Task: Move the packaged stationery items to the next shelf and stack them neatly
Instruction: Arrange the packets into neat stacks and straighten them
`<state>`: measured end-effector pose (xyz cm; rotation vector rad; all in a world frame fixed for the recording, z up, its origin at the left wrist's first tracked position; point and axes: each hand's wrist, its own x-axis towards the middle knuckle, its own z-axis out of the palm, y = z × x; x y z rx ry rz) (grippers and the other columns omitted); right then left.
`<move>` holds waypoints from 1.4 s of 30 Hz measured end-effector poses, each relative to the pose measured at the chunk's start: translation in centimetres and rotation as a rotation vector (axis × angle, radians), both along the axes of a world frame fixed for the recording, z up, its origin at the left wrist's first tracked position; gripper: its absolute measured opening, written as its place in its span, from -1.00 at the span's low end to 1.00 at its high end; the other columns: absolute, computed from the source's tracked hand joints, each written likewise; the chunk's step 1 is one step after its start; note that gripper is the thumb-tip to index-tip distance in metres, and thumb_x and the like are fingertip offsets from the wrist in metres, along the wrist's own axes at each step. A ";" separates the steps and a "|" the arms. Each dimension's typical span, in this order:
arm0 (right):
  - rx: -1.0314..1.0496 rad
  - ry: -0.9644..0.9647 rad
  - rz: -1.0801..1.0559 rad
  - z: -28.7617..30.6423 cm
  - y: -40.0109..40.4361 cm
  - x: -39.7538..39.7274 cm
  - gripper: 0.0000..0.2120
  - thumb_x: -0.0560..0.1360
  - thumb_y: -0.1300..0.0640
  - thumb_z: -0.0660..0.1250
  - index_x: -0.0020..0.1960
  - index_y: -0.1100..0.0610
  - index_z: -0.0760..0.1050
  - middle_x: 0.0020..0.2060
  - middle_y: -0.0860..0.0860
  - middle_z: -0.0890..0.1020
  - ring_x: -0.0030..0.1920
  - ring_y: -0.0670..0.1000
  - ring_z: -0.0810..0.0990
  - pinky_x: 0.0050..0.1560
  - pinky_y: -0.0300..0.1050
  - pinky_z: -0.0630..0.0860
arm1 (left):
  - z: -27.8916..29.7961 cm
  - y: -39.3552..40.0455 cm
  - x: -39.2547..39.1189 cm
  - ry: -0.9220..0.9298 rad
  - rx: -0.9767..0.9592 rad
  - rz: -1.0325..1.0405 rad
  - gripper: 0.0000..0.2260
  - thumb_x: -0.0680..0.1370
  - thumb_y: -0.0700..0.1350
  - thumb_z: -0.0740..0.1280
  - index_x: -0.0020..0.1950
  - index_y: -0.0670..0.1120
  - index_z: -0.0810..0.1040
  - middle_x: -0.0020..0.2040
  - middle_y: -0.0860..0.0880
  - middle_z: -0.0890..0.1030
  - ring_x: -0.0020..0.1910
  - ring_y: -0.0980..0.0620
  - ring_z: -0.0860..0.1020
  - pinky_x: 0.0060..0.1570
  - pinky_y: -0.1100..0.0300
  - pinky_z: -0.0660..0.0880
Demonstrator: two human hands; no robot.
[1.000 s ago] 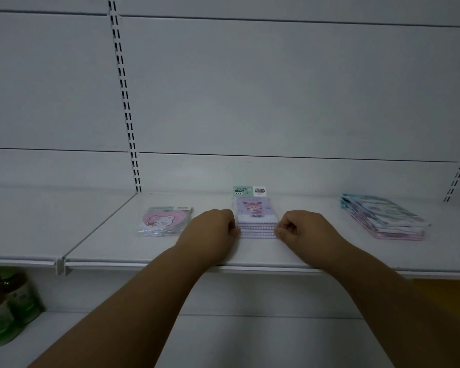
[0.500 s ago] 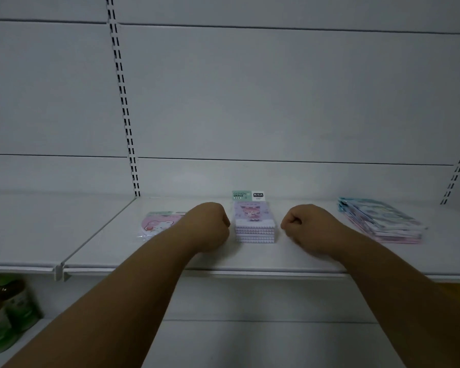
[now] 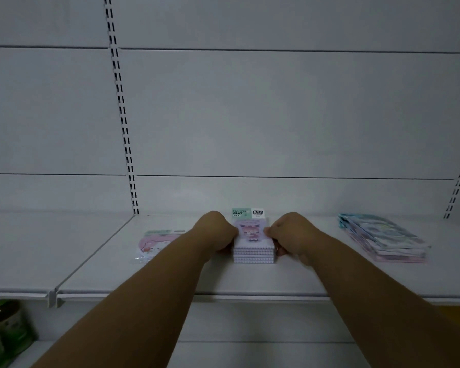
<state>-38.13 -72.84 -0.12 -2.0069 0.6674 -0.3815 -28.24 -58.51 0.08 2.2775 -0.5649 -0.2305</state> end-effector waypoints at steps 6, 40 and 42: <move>0.000 -0.002 -0.029 0.1 0.2 0.1 -0.80 0.51 0.23 0.36 -0.16 0.38 0.54 -0.35 0.23 0.61 -0.42 0.12 0.59 -0.33 -0.04 0.61 | 0.1 0.4 0.2 0.089 -0.104 -0.051 -0.85 0.51 -0.21 0.28 -0.25 -0.21 0.53 -0.39 -0.10 0.60 -0.55 0.05 0.55 -0.60 0.32 0.40; -0.420 0.166 -0.202 -0.1 -21.6 -13.4 -0.67 0.40 0.03 0.43 0.04 0.25 0.56 -0.14 0.17 0.64 -0.30 0.03 0.55 -0.46 -0.23 0.27 | -0.5 -23.6 -15.9 -0.143 0.041 -0.116 -0.78 0.51 -0.12 0.23 0.03 -0.21 0.56 0.03 -0.19 0.64 0.02 -0.18 0.61 -0.14 0.14 0.50; -0.292 0.067 -0.206 -0.2 -21.4 -13.7 -0.74 0.36 0.08 0.49 -0.05 0.20 0.54 -0.31 0.05 0.55 -0.42 -0.09 0.46 -0.53 -0.26 0.25 | -0.6 -23.6 -16.1 -0.055 -0.082 -0.072 -0.80 0.48 -0.20 0.28 0.06 -0.25 0.53 0.06 -0.21 0.61 0.03 -0.19 0.60 -0.07 0.08 0.57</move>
